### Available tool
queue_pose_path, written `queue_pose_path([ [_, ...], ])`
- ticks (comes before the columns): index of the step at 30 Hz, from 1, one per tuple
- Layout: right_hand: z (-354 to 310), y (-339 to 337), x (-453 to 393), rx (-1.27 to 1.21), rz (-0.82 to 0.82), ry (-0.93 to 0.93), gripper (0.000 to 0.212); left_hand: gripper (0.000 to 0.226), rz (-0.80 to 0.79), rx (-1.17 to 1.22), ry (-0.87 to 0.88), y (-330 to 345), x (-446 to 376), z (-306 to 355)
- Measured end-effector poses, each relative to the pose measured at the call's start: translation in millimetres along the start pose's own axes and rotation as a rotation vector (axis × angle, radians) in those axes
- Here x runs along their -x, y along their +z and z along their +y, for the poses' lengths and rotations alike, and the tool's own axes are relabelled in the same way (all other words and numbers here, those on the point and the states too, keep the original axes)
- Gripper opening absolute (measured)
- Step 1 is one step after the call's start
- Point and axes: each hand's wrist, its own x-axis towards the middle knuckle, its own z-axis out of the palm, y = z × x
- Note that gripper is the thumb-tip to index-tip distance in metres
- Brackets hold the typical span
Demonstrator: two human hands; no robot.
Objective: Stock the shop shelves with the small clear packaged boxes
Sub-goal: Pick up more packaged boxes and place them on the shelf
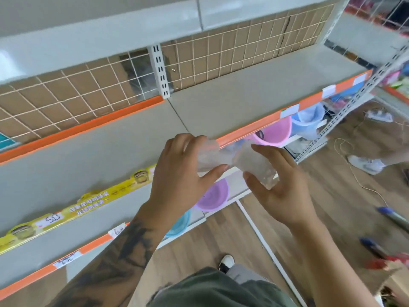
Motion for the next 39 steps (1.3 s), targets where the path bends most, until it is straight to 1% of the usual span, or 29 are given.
queue_pose_path([
  [9,93.9,-122.1,-7.2,0.080,0.191,0.139,0.057,0.061,-0.080,0.139,0.183,100.7,-75.1,117.3],
  [15,143.1,-173.0,-17.0,0.108,0.291,0.245,0.058,0.067,-0.167,0.188,0.321,157.5,-127.5,182.3],
  [20,181.5,-222.0,-49.3,0.157,0.355,0.296,0.058,0.067,-0.167,0.238,0.418,204.7,-183.4,232.9],
  [25,221.2,-276.4,-99.2,0.182,0.453,0.297,0.057,0.065,-0.157,0.284,0.472,243.4,-243.8,282.7],
  [32,264.9,-344.7,-156.1,0.219,0.530,0.272,0.056,0.066,-0.138,0.330,0.531,277.2,-317.2,351.8],
  [39,302.8,-392.3,-216.1,0.177,0.518,0.221,0.054,0.066,-0.053,0.271,0.550,284.9,-370.3,398.0],
])
